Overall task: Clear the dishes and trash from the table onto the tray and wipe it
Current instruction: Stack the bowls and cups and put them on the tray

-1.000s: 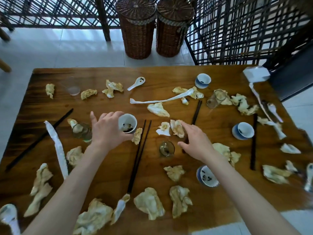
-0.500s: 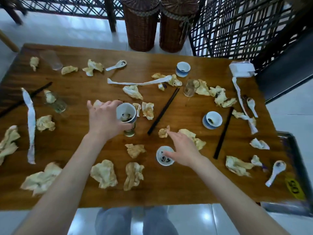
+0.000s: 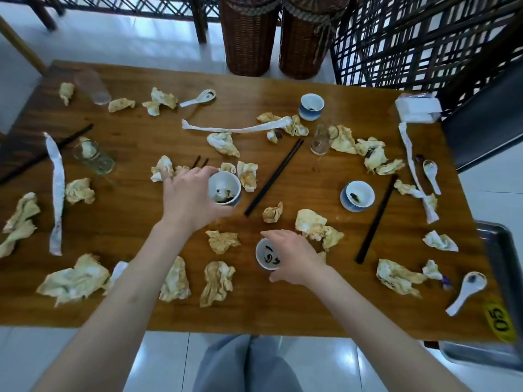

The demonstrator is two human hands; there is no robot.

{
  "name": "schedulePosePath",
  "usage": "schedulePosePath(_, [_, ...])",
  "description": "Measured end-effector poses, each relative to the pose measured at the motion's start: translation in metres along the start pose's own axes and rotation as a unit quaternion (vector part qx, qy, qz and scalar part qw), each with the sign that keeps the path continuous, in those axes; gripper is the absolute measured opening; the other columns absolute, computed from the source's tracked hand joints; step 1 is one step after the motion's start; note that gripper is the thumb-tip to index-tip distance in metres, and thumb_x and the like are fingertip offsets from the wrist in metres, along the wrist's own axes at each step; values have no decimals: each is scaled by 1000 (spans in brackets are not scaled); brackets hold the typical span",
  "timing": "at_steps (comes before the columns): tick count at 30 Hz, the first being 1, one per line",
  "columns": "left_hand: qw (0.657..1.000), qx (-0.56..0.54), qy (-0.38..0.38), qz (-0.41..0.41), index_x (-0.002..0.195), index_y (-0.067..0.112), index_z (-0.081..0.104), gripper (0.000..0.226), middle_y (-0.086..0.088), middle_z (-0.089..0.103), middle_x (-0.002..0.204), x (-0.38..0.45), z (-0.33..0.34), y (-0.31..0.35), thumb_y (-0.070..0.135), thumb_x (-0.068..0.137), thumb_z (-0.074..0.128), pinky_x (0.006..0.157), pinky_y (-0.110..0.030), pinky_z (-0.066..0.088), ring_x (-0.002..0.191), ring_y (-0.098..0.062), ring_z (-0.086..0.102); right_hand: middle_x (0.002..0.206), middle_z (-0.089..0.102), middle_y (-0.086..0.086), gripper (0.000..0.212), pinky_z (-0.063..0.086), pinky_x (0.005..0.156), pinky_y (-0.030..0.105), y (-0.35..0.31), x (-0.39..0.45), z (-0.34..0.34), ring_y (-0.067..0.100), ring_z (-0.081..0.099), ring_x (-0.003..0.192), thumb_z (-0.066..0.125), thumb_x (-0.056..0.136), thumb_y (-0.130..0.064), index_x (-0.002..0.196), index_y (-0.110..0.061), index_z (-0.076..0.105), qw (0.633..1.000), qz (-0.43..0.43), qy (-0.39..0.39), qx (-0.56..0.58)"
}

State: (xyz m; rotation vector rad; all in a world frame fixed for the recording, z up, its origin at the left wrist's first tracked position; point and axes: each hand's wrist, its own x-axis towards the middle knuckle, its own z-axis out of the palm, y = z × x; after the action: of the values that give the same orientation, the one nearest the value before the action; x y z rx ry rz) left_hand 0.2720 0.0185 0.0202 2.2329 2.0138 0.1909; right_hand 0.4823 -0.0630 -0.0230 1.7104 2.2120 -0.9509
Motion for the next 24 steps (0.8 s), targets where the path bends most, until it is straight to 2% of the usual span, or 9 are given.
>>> schedulePosePath(4, [1000,-5,-1,9,123,27,53,79,0,62,114,2,-2,0,65,56,70,109,-56,10,116,-24,51,139,41,-2,92,43,97,39,1,3,2,25,46,121,81,64,-21,141,-24,30,1000,2,1,-3])
schedulePosePath(8, [1000,2,-10,21,125,27,52,81,1,62,119,11,-7,0,66,57,71,110,-56,10,118,-22,50,129,48,-3,86,52,85,37,4,2,4,25,52,112,80,62,-18,136,-26,36,999,20,25,22])
schedulePosePath(14, [999,7,-18,42,126,28,51,82,3,60,122,30,-12,9,68,57,71,111,-57,7,120,-20,49,130,50,-4,87,51,85,32,27,-11,-19,19,52,113,82,58,-26,134,-28,39,988,76,113,71])
schedulePosePath(19, [998,9,-39,55,128,28,49,84,4,58,126,36,-5,34,70,58,70,112,-56,6,123,-19,47,131,50,-5,88,44,86,28,67,-23,-58,15,49,115,78,55,-35,134,-25,40,966,127,189,119])
schedulePosePath(24, [998,4,-46,44,127,30,50,83,5,59,124,40,4,67,70,56,70,111,-56,5,122,-18,47,127,53,0,85,43,80,28,121,-24,-92,20,51,111,78,60,-40,134,-21,41,951,164,244,91])
